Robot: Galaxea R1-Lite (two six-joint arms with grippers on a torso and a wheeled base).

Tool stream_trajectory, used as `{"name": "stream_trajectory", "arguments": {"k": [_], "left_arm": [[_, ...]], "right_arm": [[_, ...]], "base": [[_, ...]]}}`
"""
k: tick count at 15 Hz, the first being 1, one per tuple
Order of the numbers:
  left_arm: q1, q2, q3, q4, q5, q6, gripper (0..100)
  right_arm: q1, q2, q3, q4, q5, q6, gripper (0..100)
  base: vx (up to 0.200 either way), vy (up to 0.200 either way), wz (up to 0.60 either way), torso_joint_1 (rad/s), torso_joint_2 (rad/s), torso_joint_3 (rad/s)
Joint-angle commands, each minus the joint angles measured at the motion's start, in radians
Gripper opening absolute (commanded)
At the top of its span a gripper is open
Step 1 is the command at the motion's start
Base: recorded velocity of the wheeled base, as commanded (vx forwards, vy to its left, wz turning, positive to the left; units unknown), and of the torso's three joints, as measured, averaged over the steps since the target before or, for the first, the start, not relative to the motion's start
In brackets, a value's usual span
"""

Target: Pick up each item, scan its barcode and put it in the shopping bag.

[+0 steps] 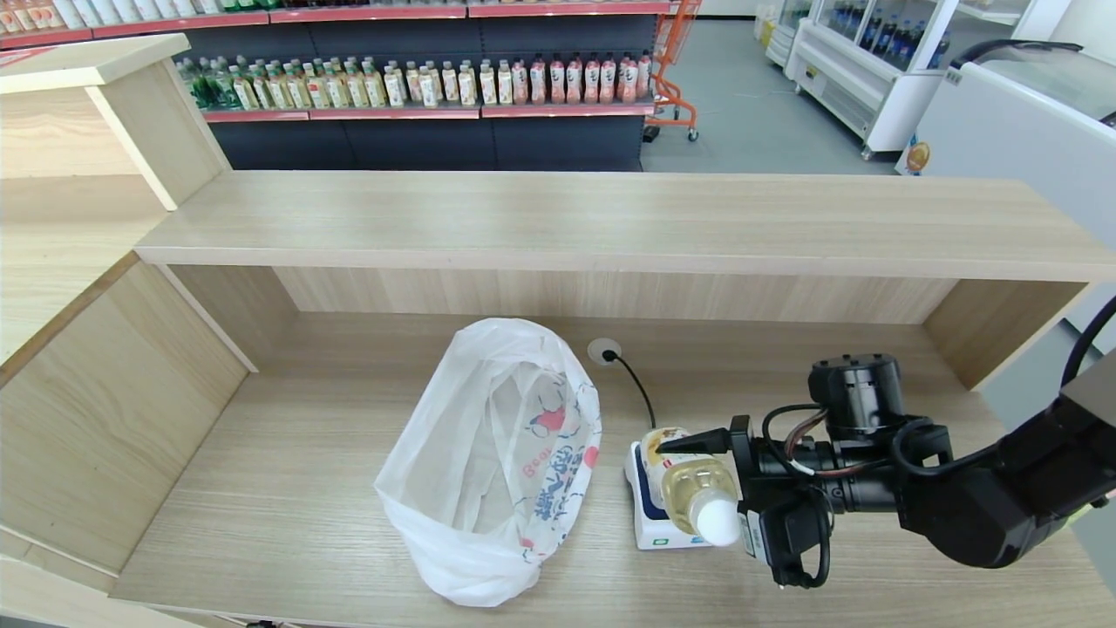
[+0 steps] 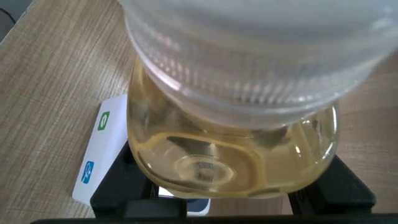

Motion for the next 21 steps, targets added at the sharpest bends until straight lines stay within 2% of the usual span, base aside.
{"name": "stream_trajectory", "arguments": {"k": [1,3,5,6,7,8,9,10,12,14,21], "left_arm": [[0.000,0.000,0.000,0.000,0.000,0.001,100],[0.000,0.000,0.000,0.000,0.000,0.000,100],[0.000,0.000,0.000,0.000,0.000,0.000,100],[0.000,0.000,0.000,0.000,0.000,0.000,100],[0.000,0.000,0.000,0.000,0.000,-0.002,100],[0.000,0.000,0.000,0.000,0.000,-0.002,100],[0.000,0.000,0.000,0.000,0.000,-0.002,100],[0.000,0.000,0.000,0.000,0.000,0.000,100],[0.000,0.000,0.000,0.000,0.000,0.001,100],[0.000,0.000,0.000,0.000,0.000,0.001,100],[0.000,-0.002,0.000,0.000,0.000,0.000,100]], "right_arm": [[0.011,-0.075,-0.006,-0.004,-0.002,0.076,0],[0.077,-0.264,-0.023,0.002,-0.163,0.445,0],[0.128,-0.345,-0.061,0.000,-0.298,0.774,0],[0.128,-0.345,-0.061,0.000,-0.298,0.774,0],[0.143,-0.413,-0.087,0.000,-0.510,1.194,0],[0.143,-0.431,-0.080,0.002,-0.565,1.304,0],[0.136,-0.460,-0.055,0.002,-0.645,1.496,0],[0.134,-0.482,-0.026,0.002,-0.677,1.588,0],[0.136,-0.511,0.057,0.000,-0.700,1.677,0],[0.145,-0.522,0.103,-0.006,-0.695,1.683,0],[0.217,-0.390,-0.015,-0.006,-0.672,1.726,0]], "base": [[0.000,0.000,0.00,0.000,0.00,0.000],[0.000,0.000,0.00,0.000,0.00,0.000],[0.000,0.000,0.00,0.000,0.00,0.000],[0.000,0.000,0.00,0.000,0.00,0.000],[0.000,0.000,0.00,0.000,0.00,0.000],[0.000,0.000,0.00,0.000,0.00,0.000],[0.000,0.000,0.00,0.000,0.00,0.000],[0.000,0.000,0.00,0.000,0.00,0.000],[0.000,0.000,0.00,0.000,0.00,0.000],[0.000,0.000,0.00,0.000,0.00,0.000],[0.000,0.200,0.00,0.007,0.00,0.002]]}}
